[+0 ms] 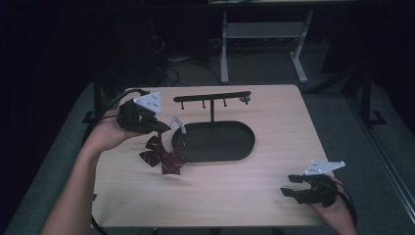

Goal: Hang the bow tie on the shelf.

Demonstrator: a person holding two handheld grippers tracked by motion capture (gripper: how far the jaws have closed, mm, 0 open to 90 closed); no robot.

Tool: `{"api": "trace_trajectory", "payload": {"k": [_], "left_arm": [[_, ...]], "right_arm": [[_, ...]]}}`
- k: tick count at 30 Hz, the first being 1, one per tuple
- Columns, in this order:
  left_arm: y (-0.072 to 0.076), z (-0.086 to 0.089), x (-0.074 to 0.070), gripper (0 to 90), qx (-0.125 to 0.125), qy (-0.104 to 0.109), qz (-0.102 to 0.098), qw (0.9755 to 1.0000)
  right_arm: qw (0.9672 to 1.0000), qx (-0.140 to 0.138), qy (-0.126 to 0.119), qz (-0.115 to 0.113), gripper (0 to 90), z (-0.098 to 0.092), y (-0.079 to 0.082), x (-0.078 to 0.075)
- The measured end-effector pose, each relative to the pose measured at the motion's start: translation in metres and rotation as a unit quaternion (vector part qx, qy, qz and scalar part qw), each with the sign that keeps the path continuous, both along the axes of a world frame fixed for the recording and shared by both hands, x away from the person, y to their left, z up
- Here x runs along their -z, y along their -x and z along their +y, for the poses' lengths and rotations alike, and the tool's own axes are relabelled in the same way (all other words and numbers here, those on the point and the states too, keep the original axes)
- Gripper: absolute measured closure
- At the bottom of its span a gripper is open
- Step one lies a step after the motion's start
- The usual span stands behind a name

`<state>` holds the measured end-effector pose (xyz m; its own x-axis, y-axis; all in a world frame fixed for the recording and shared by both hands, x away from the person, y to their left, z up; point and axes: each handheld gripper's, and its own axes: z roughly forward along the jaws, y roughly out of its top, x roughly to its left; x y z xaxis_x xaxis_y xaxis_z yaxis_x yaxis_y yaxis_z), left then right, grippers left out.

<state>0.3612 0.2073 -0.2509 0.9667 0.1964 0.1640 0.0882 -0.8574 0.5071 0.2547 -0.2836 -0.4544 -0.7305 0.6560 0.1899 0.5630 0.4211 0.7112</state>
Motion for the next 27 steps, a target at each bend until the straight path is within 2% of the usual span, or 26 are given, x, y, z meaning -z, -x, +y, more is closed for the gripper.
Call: {"api": "trace_trajectory", "payload": {"k": [6, 18, 23, 27], "left_arm": [[-0.006, -0.008, -0.010, 88.8, 0.002, 0.005, -0.005, 1.0000], [-0.021, -0.017, -0.027, 88.7, 0.004, 0.014, -0.010, 0.9998], [-0.029, -0.020, -0.031, 88.7, -0.007, 0.013, -0.011, 0.9998], [-0.038, -0.020, -0.028, 88.7, -0.024, 0.012, -0.005, 0.9996]], "right_arm": [[1.0000, -0.001, -0.002, -0.005, 37.3, -0.001, 0.000, 0.001], [1.0000, 0.004, -0.001, 0.004, 37.3, -0.002, 0.001, 0.001], [1.0000, 0.004, -0.002, 0.005, 37.3, -0.002, 0.001, 0.001], [1.0000, 0.002, -0.002, 0.001, 37.3, -0.003, 0.001, 0.001]]}}
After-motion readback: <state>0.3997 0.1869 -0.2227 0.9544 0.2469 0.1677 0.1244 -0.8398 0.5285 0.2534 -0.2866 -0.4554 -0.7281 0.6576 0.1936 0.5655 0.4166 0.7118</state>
